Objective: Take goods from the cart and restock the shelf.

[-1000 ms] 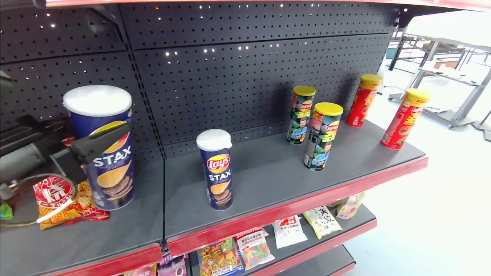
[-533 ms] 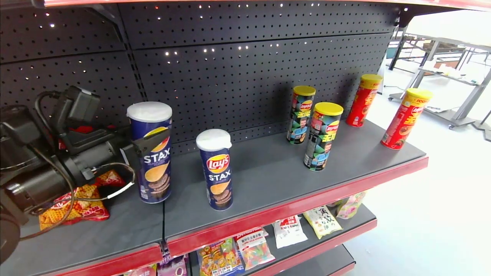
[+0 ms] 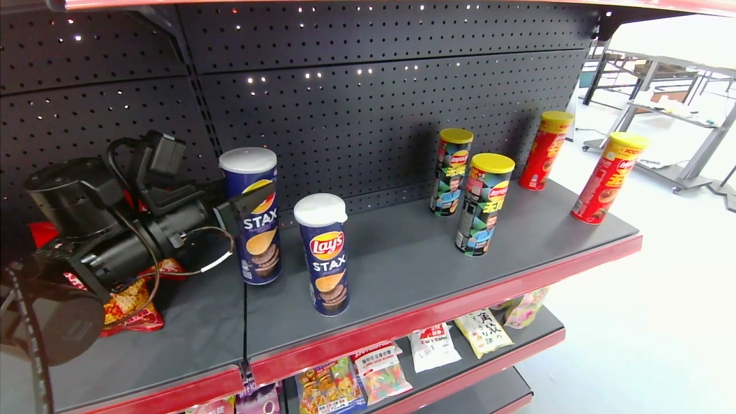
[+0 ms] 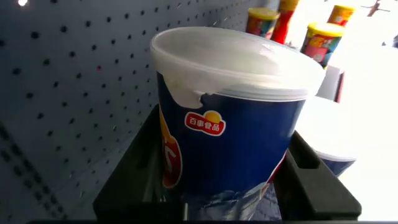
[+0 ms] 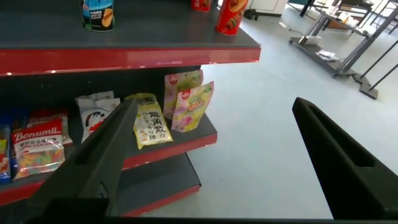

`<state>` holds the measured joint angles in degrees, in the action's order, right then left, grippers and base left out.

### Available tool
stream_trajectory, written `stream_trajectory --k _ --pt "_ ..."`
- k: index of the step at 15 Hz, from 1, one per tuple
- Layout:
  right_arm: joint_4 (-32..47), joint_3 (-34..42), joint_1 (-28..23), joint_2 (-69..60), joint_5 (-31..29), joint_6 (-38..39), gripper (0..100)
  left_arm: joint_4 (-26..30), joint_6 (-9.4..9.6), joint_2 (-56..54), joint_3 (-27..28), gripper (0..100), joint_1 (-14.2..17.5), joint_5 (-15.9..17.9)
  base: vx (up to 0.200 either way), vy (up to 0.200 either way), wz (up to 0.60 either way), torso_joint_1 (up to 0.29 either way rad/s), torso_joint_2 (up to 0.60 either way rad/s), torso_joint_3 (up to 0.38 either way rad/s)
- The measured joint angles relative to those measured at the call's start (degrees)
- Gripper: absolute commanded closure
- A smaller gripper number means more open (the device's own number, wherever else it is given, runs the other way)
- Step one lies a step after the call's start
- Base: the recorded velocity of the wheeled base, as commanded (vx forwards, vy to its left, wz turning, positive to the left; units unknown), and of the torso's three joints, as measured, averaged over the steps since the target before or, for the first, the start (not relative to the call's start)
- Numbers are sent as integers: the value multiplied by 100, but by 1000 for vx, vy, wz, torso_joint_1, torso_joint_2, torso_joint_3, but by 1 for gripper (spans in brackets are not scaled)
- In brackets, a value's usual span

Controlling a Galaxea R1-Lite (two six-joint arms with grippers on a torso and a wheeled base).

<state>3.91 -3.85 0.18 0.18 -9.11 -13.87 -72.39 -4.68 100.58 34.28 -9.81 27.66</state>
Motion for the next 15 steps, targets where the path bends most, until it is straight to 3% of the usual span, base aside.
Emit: stream_trajectory --k 3,6,8,15 --pt "2 -2 0 0 161 20 0 -720 0 455 9 100 98 404 0 0 0 0 0 0" --pt "-6 13 -5 -2 336 140 0 -1613 -95 983 59 100 130 518 0 0 0 0 0 0" --pt "-15 17 0 -2 334 82 0 -1698 -289 1198 118 100 135 556 0 0 0 0 0 0" --pt "-20 6 0 -5 332 -180 0 -1712 -427 1546 612 100 133 795 0 0 0 0 0 0"
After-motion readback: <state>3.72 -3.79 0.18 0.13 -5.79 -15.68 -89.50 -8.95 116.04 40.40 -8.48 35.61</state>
